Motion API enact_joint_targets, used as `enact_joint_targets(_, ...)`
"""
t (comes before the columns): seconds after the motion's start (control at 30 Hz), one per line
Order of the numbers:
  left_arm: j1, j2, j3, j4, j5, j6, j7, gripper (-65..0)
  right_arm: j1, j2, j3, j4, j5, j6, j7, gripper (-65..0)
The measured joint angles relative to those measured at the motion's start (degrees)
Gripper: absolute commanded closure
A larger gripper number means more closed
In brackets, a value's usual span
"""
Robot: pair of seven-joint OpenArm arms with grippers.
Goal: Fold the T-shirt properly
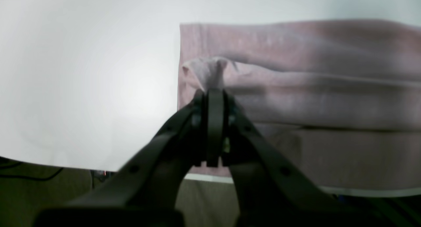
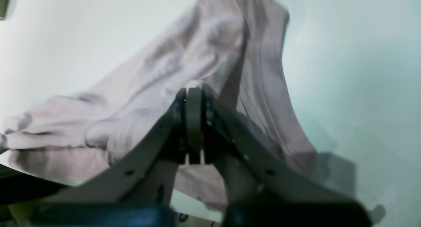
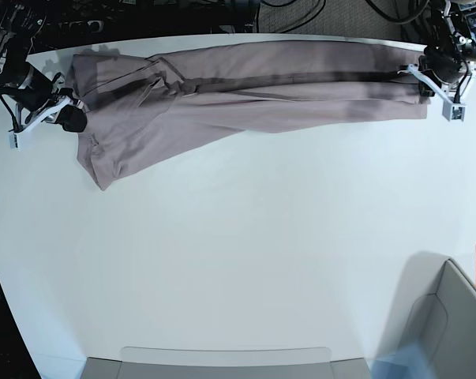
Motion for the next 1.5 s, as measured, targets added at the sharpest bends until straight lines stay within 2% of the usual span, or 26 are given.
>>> enact_joint_targets(0.07,0.0,0.0,0.0,0.0,0.0,0.0,0.0,0.0,0.0,0.0,-0.1,0.0,-0.3,0.0,0.2,0.0)
enact_joint_targets(0.17,0.0,0.0,0.1,0.0,0.0,0.0,0.2,0.0,0.0,0.0,-0.1,0.0,-3.9,0.0,0.1,0.0)
enact_joint_targets(0.27,0.0,0.0,0.1,0.0,0.0,0.1,0.2,-15.5,0.2,0.0,-0.1,0.0,-4.0,0.0,0.1,0.0)
enact_joint_targets(0.33,1.1,0.0,0.1,0.0,0.2,0.3,-0.3,-19.9,0.2,0.0,0.0,0.0,-4.2,0.1,0.1,0.0)
enact_joint_targets(0.5,1.9,-0.2,0.1,0.0,0.7,0.4,-0.1,-18.6,0.2,0.0,-0.4,0.0,-4.4,0.2,0.1,0.0)
enact_joint_targets(0.83,1.0,-1.8,0.1,0.0,0.6,0.4,-0.1,-18.8,0.2,0.0,-7.2,0.0,-4.5,0.2,0.3,-0.1)
enact_joint_targets(0.97,-2.2,-3.0,0.5,-3.7,0.2,0.5,-0.2,-18.8,0.2,0.1,-8.5,0.0,-4.5,0.2,0.3,-13.2)
enact_joint_targets(1.1,-2.3,-5.7,4.0,-9.6,-4.7,0.4,0.0,-18.8,0.2,0.1,-8.6,0.0,-4.5,0.2,0.3,-21.0)
enact_joint_targets(1.17,-2.1,-5.9,4.0,-11.1,-7.8,0.4,-0.1,-18.8,0.2,0.1,-8.6,0.0,-4.5,0.2,0.3,-21.8)
enact_joint_targets(1.5,-3.1,-7.4,4.6,-15.7,-8.7,0.5,-3.1,-18.8,0.7,0.1,-8.6,0.0,-4.6,0.2,0.5,-21.8)
